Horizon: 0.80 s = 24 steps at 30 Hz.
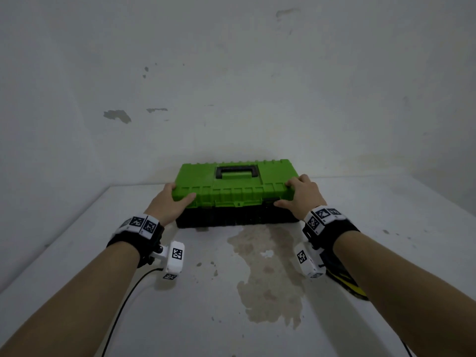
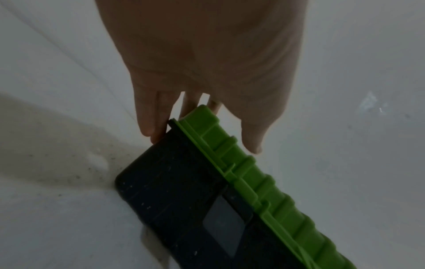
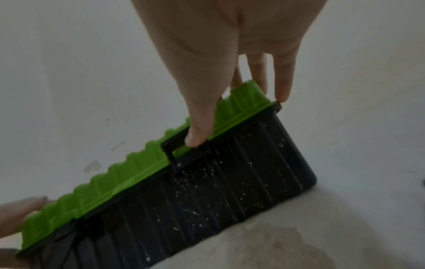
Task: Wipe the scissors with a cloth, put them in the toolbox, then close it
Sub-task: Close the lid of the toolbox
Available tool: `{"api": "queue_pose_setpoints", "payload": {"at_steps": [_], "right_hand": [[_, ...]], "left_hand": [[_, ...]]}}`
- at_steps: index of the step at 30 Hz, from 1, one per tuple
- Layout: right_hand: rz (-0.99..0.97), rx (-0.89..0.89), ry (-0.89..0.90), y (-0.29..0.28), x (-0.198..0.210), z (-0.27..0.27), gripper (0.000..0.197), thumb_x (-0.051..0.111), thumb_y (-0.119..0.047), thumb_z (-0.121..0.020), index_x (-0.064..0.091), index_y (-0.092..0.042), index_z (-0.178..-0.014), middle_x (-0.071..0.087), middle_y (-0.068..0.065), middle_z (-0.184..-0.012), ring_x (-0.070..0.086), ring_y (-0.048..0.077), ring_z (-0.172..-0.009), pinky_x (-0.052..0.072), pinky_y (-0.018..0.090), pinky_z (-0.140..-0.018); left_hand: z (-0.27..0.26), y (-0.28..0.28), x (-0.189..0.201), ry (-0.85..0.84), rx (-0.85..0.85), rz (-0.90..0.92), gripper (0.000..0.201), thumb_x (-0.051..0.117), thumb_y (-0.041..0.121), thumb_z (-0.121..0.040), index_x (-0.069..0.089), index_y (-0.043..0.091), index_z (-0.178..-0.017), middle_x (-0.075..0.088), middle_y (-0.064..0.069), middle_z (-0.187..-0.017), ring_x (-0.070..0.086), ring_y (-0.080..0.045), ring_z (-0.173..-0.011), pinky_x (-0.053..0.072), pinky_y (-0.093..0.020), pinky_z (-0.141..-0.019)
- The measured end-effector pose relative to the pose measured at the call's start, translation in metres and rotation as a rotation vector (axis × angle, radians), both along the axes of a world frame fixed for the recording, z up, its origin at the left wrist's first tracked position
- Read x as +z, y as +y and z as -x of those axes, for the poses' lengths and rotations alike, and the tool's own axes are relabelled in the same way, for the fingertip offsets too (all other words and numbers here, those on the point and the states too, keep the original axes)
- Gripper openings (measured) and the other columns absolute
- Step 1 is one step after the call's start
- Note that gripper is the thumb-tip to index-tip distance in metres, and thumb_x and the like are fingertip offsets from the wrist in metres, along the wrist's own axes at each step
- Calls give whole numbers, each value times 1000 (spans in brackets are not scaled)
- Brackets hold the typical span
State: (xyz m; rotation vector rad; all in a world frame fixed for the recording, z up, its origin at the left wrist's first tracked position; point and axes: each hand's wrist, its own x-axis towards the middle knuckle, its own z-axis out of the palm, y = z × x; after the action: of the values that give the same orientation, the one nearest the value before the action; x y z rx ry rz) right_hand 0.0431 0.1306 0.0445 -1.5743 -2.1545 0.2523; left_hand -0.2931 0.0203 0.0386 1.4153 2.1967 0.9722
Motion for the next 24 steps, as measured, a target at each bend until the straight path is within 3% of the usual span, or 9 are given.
{"api": "queue_pose_setpoints", "payload": {"at_steps": [2, 6, 15, 21, 24], "right_hand": [[8, -8, 6, 1, 2, 1, 63, 80, -49, -73, 56, -19, -122, 44, 6, -123, 46, 30, -116, 46, 43, -97], [25, 3, 11, 3, 3, 0, 65, 81, -50, -72, 57, -18, -123, 44, 7, -125, 46, 31, -117, 45, 43, -98], [-3, 4, 24, 3, 1, 1, 66, 81, -50, -72, 57, -18, -124, 45, 6, -122, 47, 30, -115, 45, 42, -98], [0, 27, -29, 10, 0, -4, 59, 78, -25, -81, 54, -18, -134, 46, 7, -134, 51, 30, -119, 44, 40, -100], [-7, 20, -16, 13, -1, -2, 58, 77, -20, -83, 53, -17, -135, 46, 7, -137, 51, 30, -120, 44, 40, -102]], "left_hand": [[-2, 0, -3, 37, -15, 1, 88, 69, 56, -85, 29, 14, -152, 51, -10, -145, 53, -30, -127, 44, -40, -104], [-3, 0, -5, 94, 16, -41, 71, 57, 50, -95, 33, 13, -151, 48, -13, -148, 50, -33, -131, 40, -40, -106], [-1, 6, -5, 95, 33, -43, 69, 58, 49, -96, 35, 13, -150, 50, -14, -147, 51, -34, -130, 41, -40, -106], [-3, 12, -5, 89, 43, -43, 70, 59, 51, -94, 36, 14, -149, 50, -14, -147, 51, -34, -129, 43, -41, -105], [-5, 14, -5, 72, 49, -44, 70, 60, 51, -94, 36, 15, -149, 50, -14, -147, 51, -34, -129, 43, -41, -106]]}}
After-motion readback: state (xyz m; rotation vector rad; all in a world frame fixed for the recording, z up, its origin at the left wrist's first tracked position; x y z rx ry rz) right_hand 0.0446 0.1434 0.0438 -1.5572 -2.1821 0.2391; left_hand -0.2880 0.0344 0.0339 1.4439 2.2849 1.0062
